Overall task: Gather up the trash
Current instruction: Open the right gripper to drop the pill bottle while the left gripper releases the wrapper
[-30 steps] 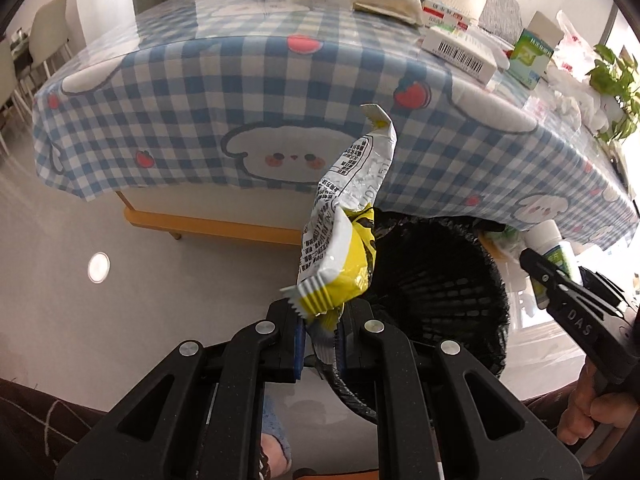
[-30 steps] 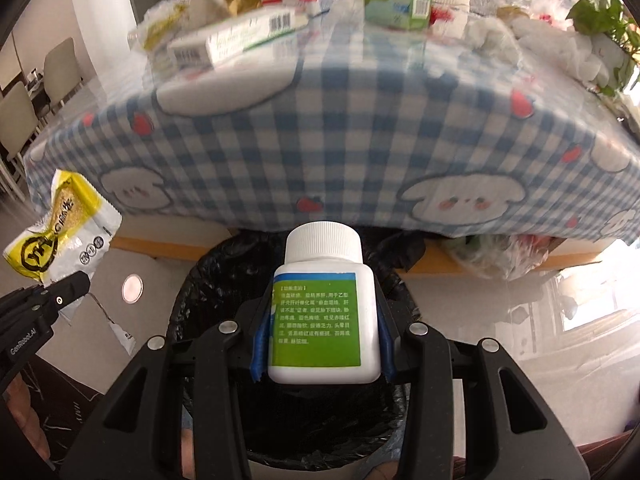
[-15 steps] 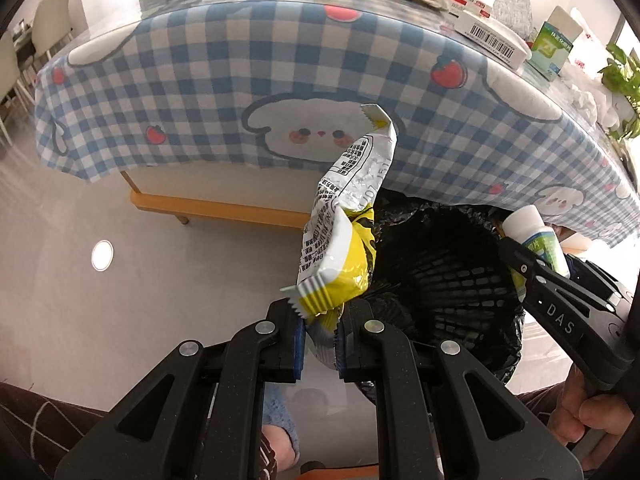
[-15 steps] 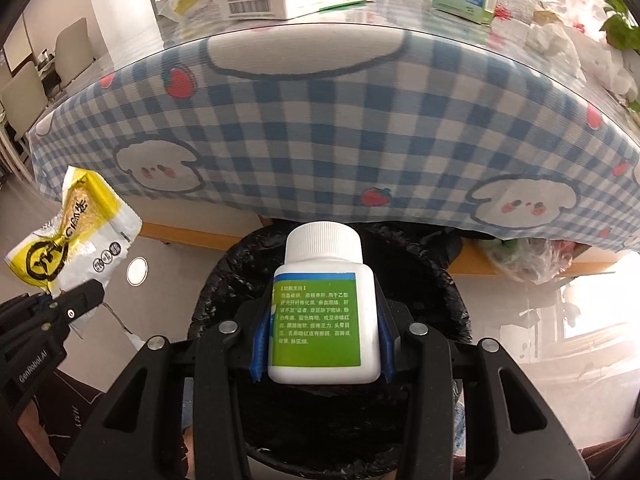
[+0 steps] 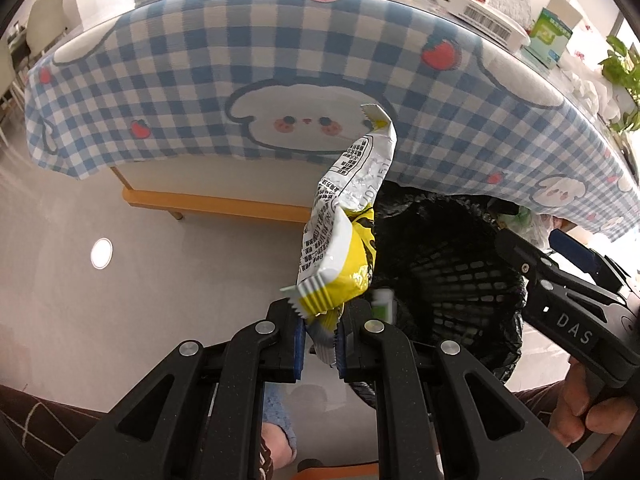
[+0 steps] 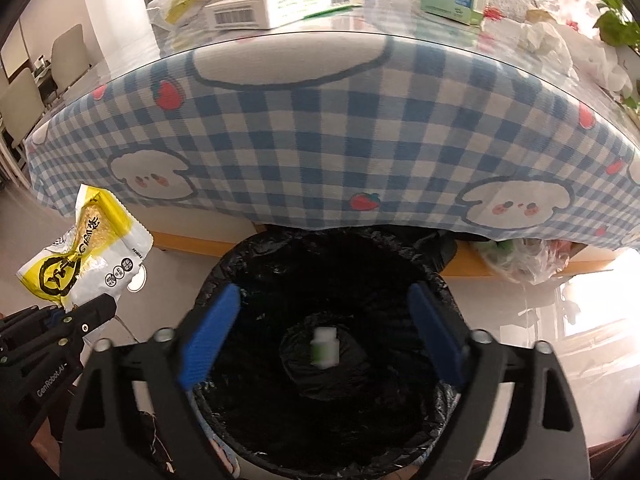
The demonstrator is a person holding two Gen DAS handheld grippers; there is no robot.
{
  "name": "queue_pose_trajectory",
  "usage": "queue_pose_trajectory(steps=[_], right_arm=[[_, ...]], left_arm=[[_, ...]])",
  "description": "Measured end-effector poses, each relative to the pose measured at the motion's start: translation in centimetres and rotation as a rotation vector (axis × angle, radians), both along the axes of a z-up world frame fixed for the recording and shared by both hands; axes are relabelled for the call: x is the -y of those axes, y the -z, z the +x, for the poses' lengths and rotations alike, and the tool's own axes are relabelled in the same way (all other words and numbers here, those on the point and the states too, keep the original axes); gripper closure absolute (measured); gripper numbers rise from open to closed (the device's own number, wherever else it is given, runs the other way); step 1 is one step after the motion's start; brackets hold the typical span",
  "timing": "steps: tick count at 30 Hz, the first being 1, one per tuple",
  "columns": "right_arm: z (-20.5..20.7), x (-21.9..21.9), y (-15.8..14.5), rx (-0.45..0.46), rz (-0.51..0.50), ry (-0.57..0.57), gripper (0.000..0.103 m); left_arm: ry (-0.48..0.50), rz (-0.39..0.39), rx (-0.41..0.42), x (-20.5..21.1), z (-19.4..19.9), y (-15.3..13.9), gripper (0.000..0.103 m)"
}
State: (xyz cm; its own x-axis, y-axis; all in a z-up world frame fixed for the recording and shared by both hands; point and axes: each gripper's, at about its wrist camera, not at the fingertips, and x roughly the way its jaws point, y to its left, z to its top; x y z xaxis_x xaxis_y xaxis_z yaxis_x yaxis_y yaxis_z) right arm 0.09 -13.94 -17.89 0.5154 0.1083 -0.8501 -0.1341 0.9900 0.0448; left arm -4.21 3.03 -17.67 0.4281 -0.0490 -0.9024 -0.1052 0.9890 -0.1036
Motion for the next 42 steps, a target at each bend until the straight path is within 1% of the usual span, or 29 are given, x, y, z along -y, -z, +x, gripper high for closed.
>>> queue_pose_trajectory(steps=[1,3,7,10,12,16,20,25,34,38,42], right_arm=[[0.0,0.4,0.0,0.001,0.001,0.004,0.010],[0.0,1.3,0.2,-0.002,0.002,0.013,0.008],[0.1,3.1,0.6,-0.018,-0.009,0.044,0.008],[0.1,5.3,1.2,-0.033,-0.014,0.087,0.008],[0.1,5.9,1.4,-0.038,-0.023,0.107,0.008],[-0.2,8.4,1.6,-0.045,-0.030,0.150,0.008],[-0.4,10.0,1.6,-0.041,-0.046,0.184,0.008],[-0.8,11.5,1.0,-0.020,-0.071,0.203,0.008],[-1.2,14.5,1.0,-0.007,-0.096,0.251,0.008],[-1.7,16.2,0.6,-0.007,-0.081,0.296,0.008],[-2.0,17.4,0.5,-0.006,-0.069,0.315,0.008]], left_arm=[[0.007,0.001,0.000,0.4,0.0,0.0,0.093],[0.027,0.004,0.001,1.3,0.2,0.1,0.093],[0.044,0.003,-0.012,2.5,0.8,0.7,0.093],[0.056,-0.001,-0.018,3.5,1.3,1.0,0.093],[0.069,-0.001,-0.019,4.5,1.6,1.3,0.093],[0.091,0.003,-0.026,6.4,2.0,1.6,0.093],[0.117,-0.002,-0.023,8.5,2.2,1.5,0.093],[0.143,0.000,-0.029,10.2,2.7,1.9,0.093],[0.187,-0.002,-0.043,13.2,3.4,2.4,0.093],[0.211,-0.001,-0.050,14.9,3.8,2.5,0.093],[0.232,0.005,-0.056,16.6,4.0,3.0,0.093]])
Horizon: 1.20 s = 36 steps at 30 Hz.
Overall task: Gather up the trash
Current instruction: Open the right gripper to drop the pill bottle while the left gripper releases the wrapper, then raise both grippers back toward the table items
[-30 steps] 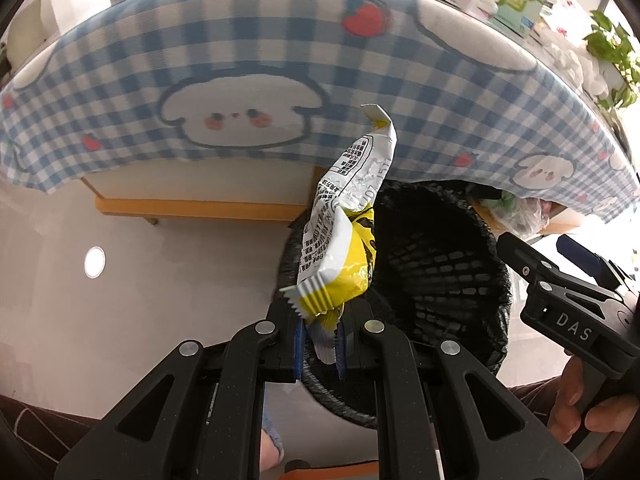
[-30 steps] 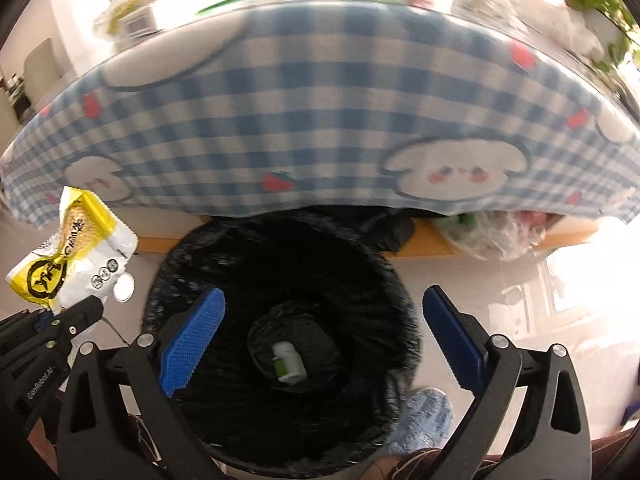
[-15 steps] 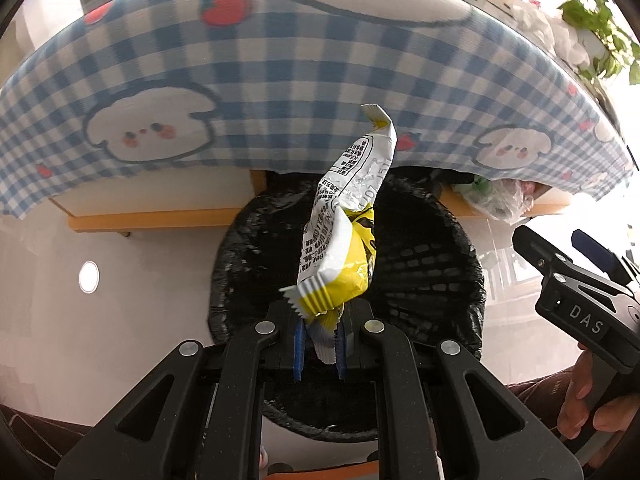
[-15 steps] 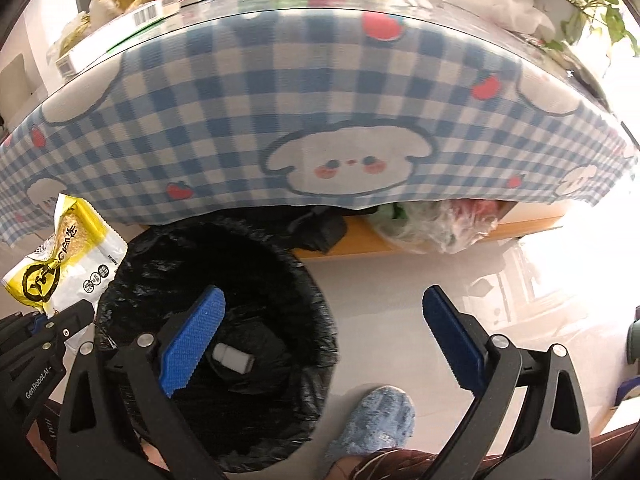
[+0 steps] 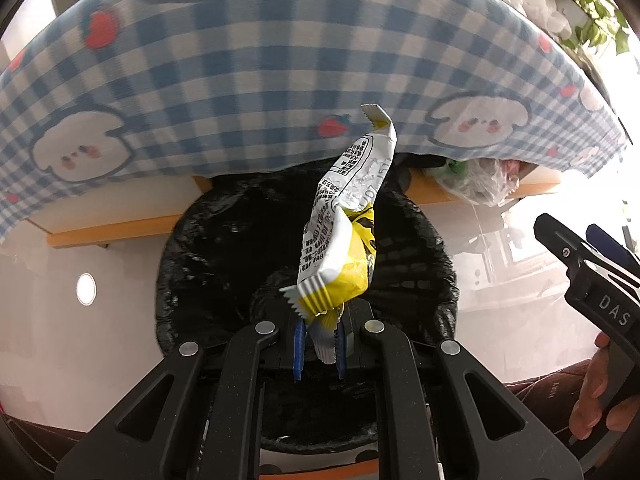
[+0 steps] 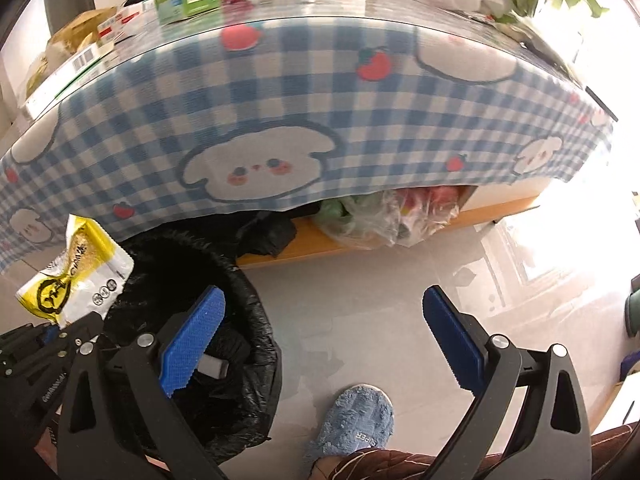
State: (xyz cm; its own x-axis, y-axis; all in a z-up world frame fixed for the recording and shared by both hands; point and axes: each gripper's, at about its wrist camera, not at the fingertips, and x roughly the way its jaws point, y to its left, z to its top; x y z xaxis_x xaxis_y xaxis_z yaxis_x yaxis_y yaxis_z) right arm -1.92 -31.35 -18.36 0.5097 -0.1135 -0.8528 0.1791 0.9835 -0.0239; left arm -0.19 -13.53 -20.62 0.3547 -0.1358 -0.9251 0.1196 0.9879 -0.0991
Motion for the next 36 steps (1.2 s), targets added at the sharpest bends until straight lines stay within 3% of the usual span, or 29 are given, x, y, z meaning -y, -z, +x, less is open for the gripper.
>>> queue_pose_trajectory(steps=[11,12,15,22,31,36], right_arm=[[-0.3,1.0,-0.4,0.015,0.014,-0.012,0.008],[-0.3,1.0,-0.4,0.016,0.015,-0.012,0.008],[-0.3,1.1,-0.5,0.016,0.018,-0.014,0.008],[-0.2,1.0,-0.7,0.022,0.033,-0.018,0.008],[-0.4,0.7,-2.5,0.065,0.068,-0.029,0.008],[-0.5,0.5,-3.8,0.085,0.067,-0.035,0.008]], left_arm=[[0.041,0.005,0.001,3.1,0.4,0.7,0.090],[0.040,0.009,0.006,3.1,0.4,0.6,0.087],[0.029,0.024,0.027,3.3,0.4,0.4,0.059],[0.010,0.023,0.076,1.6,0.1,-1.3,0.033],[-0.003,0.026,0.170,0.4,-0.6,-5.0,0.011],[-0.032,0.021,0.200,-0.4,-0.7,-6.9,0.006]])
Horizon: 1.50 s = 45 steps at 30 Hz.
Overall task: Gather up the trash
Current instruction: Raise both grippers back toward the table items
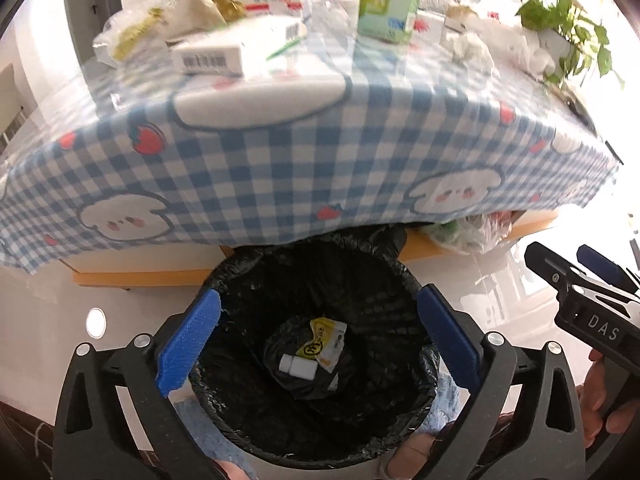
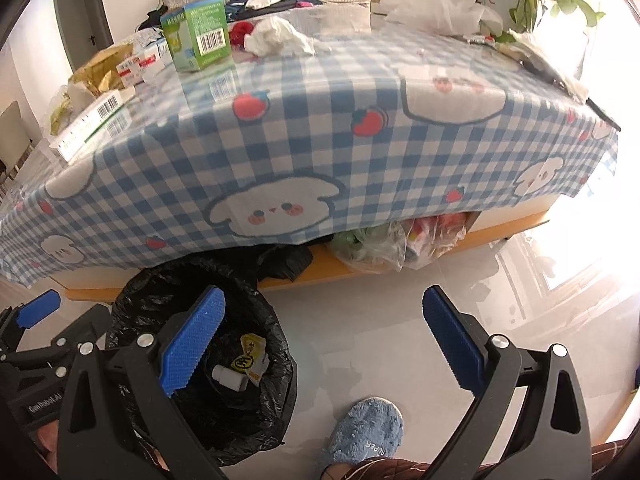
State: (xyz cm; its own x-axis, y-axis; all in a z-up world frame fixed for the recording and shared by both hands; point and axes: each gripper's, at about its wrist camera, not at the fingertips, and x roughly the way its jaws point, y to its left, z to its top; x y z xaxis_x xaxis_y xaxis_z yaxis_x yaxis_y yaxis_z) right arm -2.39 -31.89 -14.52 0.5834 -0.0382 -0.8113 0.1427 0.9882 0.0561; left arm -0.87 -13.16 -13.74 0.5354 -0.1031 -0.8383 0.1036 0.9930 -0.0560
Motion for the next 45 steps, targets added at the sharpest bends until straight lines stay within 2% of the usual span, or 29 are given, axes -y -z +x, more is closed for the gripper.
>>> queue_pose_trajectory(steps=[18,26,36,45], right_arm=[[-1.4,-0.7,-7.1,0.150,-0.019,-0.010,0.008],[-0.7,-1.0,-9.2,0.168,-0.032,-0.014,0.008],[1.4,-1.0,-11.3,0.188,-0.042,-0.025,0.008],[5.0,-0.6,-12.2,0.182,-0.066,-0.055,0.008]], left_arm=[[-0.016,-0.007,0.070,-1.5,-1.2,-6.4,0.006],[-0.036,-0.023,0.079,-2.7,-0.7,-8.6,0.006],[-0.034,-0.021,0.085,-3.4,1.7,-11.1,0.007],[-0.041,-0.018,0.048,-4.2,5.8,-11.7,0.007]])
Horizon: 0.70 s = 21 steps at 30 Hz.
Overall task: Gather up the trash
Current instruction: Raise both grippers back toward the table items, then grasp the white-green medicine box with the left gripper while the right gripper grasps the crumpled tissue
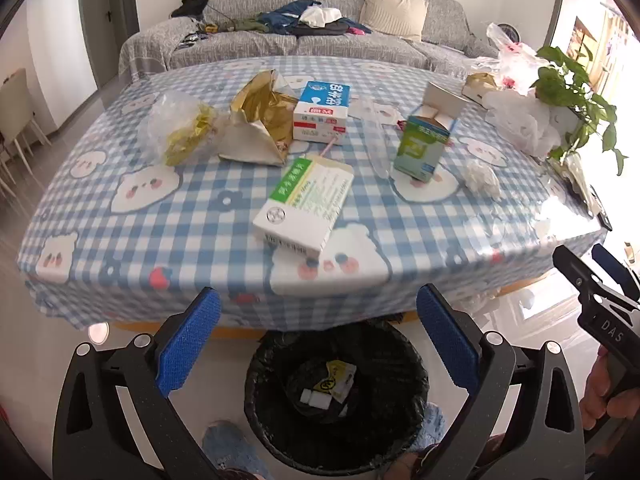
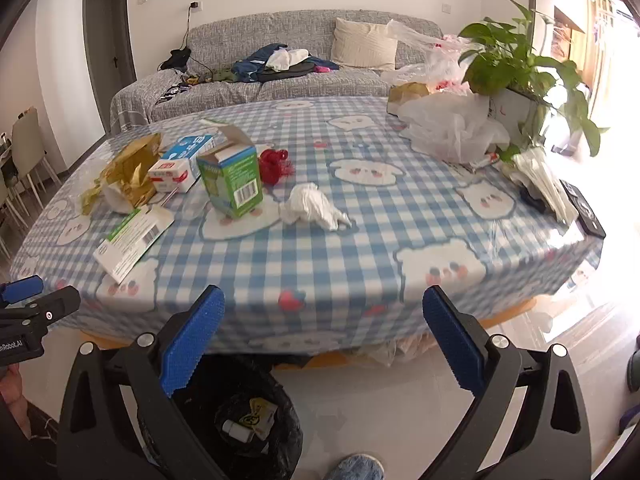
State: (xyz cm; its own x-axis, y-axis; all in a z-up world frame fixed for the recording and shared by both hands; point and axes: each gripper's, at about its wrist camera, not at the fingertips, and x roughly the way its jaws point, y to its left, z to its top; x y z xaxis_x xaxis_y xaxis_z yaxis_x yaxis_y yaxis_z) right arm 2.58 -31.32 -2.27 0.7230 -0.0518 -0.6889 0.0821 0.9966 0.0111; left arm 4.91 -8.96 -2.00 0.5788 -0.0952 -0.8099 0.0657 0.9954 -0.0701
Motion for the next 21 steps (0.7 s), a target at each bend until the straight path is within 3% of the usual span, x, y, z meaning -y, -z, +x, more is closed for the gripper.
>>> queue_pose_trajectory(steps=[10,21], right_arm=[[6.8,-0.7,1.0,-0.039,-0.057,-0.049,0.008],[12.7,-0.3,3.1,-0.101,-0.027,-0.072,0.026]], left_arm=[[0.005,0.043,-0.053,-0.2,5.7,2.1,0.007],[0.016,0.052,-0.092,-0.2,10.5,4.2,0.010]])
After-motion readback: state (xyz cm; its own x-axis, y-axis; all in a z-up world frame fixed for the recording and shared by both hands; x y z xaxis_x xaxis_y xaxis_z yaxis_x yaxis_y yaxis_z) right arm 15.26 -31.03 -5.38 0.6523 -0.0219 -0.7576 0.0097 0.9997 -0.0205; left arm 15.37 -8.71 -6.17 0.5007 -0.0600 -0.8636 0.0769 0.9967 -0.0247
